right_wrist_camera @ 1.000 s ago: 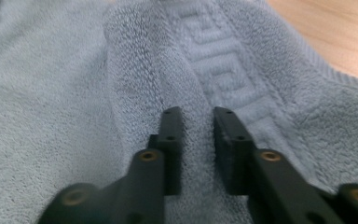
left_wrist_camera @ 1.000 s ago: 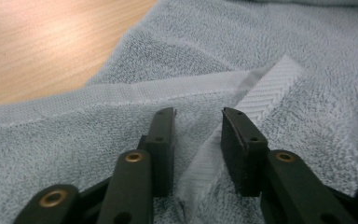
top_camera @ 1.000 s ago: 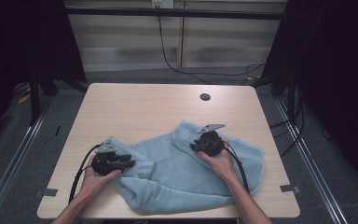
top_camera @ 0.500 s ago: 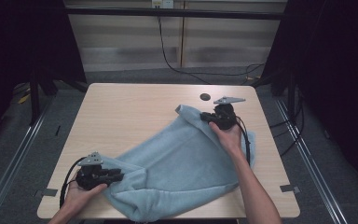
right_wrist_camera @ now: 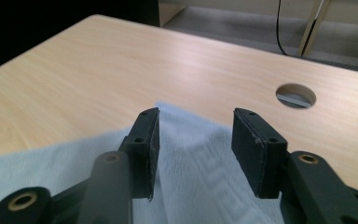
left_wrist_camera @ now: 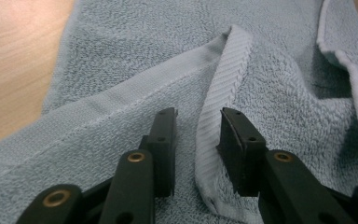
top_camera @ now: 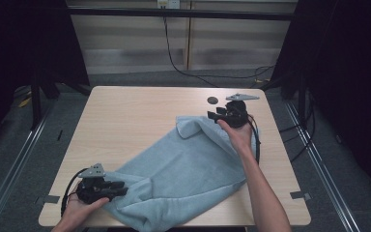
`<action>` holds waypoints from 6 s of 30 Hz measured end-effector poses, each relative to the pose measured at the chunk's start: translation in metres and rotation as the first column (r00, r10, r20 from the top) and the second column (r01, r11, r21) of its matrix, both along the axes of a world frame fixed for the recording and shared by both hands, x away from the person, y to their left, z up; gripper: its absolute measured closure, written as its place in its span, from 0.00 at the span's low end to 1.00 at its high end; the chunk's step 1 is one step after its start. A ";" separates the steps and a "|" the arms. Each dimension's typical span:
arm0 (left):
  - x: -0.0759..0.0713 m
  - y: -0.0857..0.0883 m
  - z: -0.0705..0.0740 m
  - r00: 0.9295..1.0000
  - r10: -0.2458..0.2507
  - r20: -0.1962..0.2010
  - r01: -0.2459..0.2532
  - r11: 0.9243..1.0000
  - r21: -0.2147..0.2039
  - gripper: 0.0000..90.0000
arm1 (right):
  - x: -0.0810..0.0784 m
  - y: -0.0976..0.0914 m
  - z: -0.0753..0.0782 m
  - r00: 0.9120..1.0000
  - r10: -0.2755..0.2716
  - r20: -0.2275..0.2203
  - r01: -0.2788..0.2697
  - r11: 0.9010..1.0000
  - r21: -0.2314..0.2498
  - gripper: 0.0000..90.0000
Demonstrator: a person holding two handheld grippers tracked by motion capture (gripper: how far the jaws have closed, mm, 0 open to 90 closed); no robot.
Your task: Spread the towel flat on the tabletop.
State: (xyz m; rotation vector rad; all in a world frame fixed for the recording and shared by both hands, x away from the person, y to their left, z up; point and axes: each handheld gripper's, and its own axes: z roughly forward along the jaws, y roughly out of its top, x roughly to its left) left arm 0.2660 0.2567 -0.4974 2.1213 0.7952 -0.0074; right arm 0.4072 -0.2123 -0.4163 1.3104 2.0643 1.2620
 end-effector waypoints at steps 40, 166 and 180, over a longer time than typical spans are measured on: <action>0.056 -0.032 -0.005 0.999 -0.017 -0.033 0.018 1.000 0.010 0.94 | -0.084 -0.013 -0.084 0.982 0.062 -0.177 -0.100 0.972 -0.213 0.95; -0.058 -0.046 0.042 0.945 -0.320 0.069 0.327 0.917 -0.228 0.74 | -0.260 -0.051 -0.023 0.972 0.234 -0.028 -0.232 0.971 0.056 0.62; 0.066 -0.106 0.017 0.989 -0.145 0.033 0.147 0.987 -0.068 0.63 | -0.154 -0.035 -0.054 0.972 0.199 -0.129 -0.203 0.979 -0.019 0.55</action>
